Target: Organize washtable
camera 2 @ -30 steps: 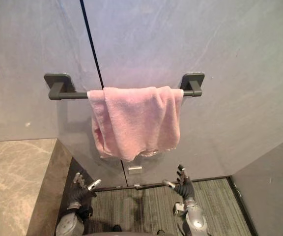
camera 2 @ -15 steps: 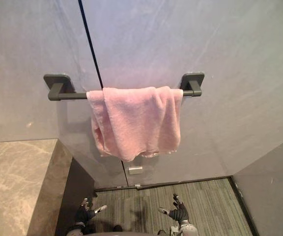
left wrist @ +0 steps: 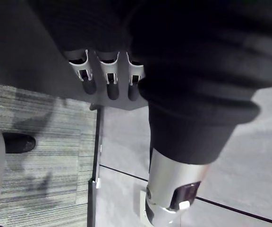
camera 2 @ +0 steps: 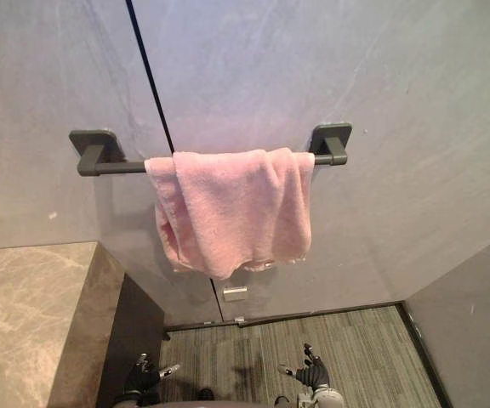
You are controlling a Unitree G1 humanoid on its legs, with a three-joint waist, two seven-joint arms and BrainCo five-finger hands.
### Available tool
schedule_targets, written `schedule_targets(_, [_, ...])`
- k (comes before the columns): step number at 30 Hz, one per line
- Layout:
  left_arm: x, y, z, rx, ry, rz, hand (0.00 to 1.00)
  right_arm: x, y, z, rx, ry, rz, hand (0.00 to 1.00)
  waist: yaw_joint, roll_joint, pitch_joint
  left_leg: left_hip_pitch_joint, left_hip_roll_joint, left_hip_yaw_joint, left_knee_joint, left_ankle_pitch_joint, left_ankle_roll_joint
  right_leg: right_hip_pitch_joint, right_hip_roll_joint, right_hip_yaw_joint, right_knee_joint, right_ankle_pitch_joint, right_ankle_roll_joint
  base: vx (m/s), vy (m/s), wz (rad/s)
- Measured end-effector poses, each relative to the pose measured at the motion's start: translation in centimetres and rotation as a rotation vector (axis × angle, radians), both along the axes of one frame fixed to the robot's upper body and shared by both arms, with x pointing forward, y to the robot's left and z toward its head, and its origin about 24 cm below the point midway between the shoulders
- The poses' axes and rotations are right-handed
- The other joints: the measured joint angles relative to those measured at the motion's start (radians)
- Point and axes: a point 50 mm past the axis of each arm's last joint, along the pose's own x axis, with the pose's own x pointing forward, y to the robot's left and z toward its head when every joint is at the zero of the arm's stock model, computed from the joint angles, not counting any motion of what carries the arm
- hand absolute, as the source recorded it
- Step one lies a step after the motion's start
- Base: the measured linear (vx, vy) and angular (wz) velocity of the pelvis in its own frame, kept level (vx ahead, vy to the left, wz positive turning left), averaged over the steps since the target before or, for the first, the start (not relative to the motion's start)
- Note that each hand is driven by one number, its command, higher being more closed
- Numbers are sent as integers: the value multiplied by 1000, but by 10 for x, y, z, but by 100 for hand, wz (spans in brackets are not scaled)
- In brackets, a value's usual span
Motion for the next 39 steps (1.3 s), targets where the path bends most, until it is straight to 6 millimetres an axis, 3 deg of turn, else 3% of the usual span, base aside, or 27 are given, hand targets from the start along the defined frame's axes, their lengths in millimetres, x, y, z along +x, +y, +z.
schedule_targets(21, [1,0,-3,8,32,-23,0,1,-4,-6,-10,53,-39,0,-3,3,4,5,-4,-6,1,-8,0,7,-1,0,-7,-4,3,0,0,0])
schedule_targets(22, [-1,2,-4,15,43,-27,0,3,-8,-7,-13,60,-60,0,-25,0,5,6,-4,-5,1,-8,-1,10,-1,-3,-12,-4,3,0,0,0])
schedule_targets(28, [-1,2,-4,14,45,-27,0,2,-8,-7,-11,64,-63,0,-25,0,5,6,-2,-4,1,-8,-1,10,-1,-3,-12,-4,3,0,0,0])
schedule_targets(39, [2,0,-13,-5,144,-122,0,-10,-12,-16,108,138,-267,0,-25,0,8,29,3,12,-6,-10,-3,38,-1,-9,-19,-4,3,-1,0,0])
